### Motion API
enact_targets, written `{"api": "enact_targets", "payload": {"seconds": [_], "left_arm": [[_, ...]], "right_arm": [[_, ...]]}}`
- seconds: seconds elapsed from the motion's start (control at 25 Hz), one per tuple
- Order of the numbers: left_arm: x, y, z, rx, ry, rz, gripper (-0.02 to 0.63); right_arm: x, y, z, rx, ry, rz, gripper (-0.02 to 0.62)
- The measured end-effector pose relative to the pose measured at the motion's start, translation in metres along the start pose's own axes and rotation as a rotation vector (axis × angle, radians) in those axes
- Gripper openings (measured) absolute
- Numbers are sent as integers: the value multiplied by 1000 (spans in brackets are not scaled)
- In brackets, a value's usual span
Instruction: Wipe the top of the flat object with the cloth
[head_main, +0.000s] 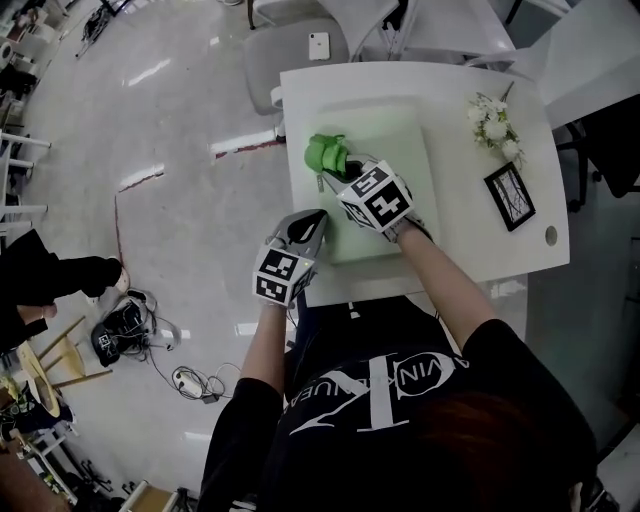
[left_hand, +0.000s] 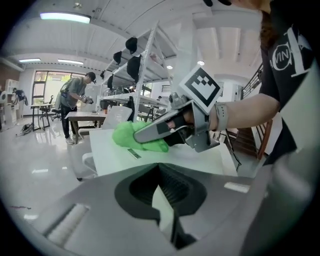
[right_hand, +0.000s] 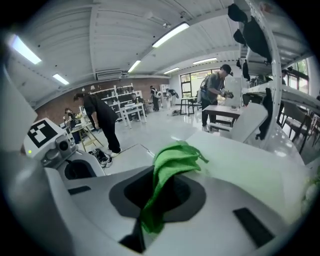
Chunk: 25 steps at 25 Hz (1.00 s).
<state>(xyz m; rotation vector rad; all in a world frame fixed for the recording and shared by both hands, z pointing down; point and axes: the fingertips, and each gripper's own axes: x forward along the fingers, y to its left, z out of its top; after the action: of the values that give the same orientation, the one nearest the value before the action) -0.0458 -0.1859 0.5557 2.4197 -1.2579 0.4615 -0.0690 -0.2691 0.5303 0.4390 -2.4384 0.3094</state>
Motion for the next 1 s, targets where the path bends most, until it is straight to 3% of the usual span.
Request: {"api": "enact_targets", "payload": {"seconds": [0.4, 1.0], "left_arm": [[-3, 4, 2, -113, -77, 157, 10], [-4, 6, 4, -126, -84, 179, 9]], "right_arm": [[-51, -36, -38, 42, 28, -67, 43], [-123, -95, -82, 161, 0, -219, 43]]}}
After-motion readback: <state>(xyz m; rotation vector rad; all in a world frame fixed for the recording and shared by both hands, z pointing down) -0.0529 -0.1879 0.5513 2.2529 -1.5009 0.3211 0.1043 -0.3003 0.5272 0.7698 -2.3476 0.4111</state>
